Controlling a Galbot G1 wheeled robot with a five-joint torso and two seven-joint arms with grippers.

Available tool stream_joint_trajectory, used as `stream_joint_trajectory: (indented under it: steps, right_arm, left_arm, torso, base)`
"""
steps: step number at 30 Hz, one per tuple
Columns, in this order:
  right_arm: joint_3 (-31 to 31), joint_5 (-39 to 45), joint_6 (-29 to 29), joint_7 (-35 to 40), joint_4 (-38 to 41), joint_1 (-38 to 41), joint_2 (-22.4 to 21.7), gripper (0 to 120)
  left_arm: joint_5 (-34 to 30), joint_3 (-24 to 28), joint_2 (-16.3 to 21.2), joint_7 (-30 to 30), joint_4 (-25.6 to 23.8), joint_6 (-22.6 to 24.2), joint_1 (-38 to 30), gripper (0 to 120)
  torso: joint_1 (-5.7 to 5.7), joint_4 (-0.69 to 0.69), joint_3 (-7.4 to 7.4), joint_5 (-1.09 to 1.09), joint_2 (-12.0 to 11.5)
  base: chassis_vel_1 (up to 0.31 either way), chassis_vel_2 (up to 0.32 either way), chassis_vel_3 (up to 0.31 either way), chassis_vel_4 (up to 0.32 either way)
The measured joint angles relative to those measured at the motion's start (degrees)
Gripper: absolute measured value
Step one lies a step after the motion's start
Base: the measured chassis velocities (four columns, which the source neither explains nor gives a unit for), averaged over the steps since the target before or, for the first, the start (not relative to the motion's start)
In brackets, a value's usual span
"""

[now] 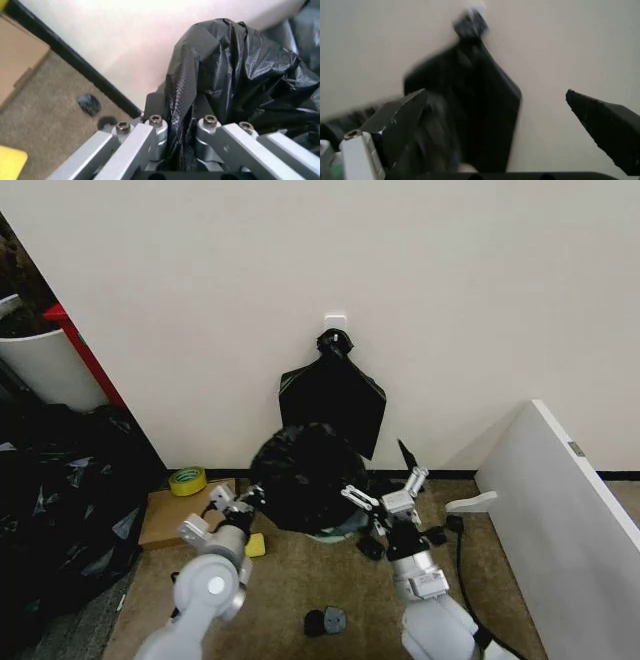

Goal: Place the garbage bag over the trash bin.

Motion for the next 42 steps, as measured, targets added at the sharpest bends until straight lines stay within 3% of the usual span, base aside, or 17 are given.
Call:
stream_joint_trajectory:
  steps: [5,11,21,25,26,30,35,38,39,42]
  right_arm:
    - [-0.85,2.69,0.3,0.86,-1.49,-1.56,-0.99,100]
    - [-3.25,9.01,1.66,-3.88,-4.48,-0.8,-1.19,100]
    - [-3.14,9.49,5.82,-9.96,-13.54,3.33,1.36,100]
    - [-2.8,5.56,6.51,-10.64,-17.22,4.22,1.41,100]
    - [-1.07,-5.06,9.24,-11.25,-22.86,5.31,1.5,100]
    - [1.11,-12.91,13.64,-11.86,-26.89,6.15,1.62,100]
    - [1.19,-8.87,16.81,-13.21,-24.96,5.69,0.51,100]
    - [1.47,-3.0,24.8,-23.14,-23.61,5.0,-1.58,100]
    - [1.47,-3.0,24.8,-23.14,-23.61,5.0,-1.58,100]
    - [2.99,4.9,32.53,-35.34,-23.6,4.43,-3.85,100]
  left_arm:
    - [-1.27,-1.54,-0.04,-0.12,-0.53,0.29,-0.16,4]
    - [-1.35,-1.53,-0.05,-0.12,-1.26,0.53,-0.05,4]
    - [-2.58,-1.76,0.92,-0.27,-3.48,1.25,0.49,4]
    - [-2.95,-2.05,1.07,-0.38,-4.38,1.38,0.69,4]
    - [-3.15,-2.29,1.21,-0.55,-5.26,1.51,1.05,4]
    - [-3.24,-2.51,1.44,-0.65,-6.06,1.57,1.54,4]
    - [-2.85,-2.46,1.57,-0.64,-6.17,1.56,1.83,4]
    - [-1.51,-2.0,1.69,-0.43,-5.65,1.28,1.87,4]
    - [-1.51,-2.0,1.69,-0.43,-5.65,1.28,1.87,4]
    - [0.29,-1.16,1.97,-0.24,-4.64,0.94,1.82,4]
  torso:
    - [0.0,0.01,0.0,0.0,0.0]
    - [0.0,0.02,0.0,0.0,0.0]
    - [0.0,0.02,0.0,0.0,0.0]
    - [0.0,0.02,0.0,0.0,0.0]
    - [0.0,0.02,0.0,0.0,0.0]
    - [0.0,0.01,0.0,0.01,0.0]
    - [0.0,0.01,0.0,0.0,0.0]
    - [0.0,0.02,0.0,0.01,0.0]
    - [0.0,0.02,0.0,0.01,0.0]
    - [0.0,0.01,0.0,0.0,0.0]
  base:
    - [0.0,0.0,0.0,0.0]
    - [0.0,0.0,0.0,0.0]
    - [0.0,0.0,0.0,0.0]
    - [0.0,0.0,0.0,0.0]
    - [0.0,0.0,0.0,0.0]
    - [0.0,0.0,0.0,0.0]
    - [0.0,0.0,0.0,0.0]
    - [0.0,0.0,0.0,0.0]
    - [0.0,0.0,0.0,0.0]
    - [0.0,0.0,0.0,0.0]
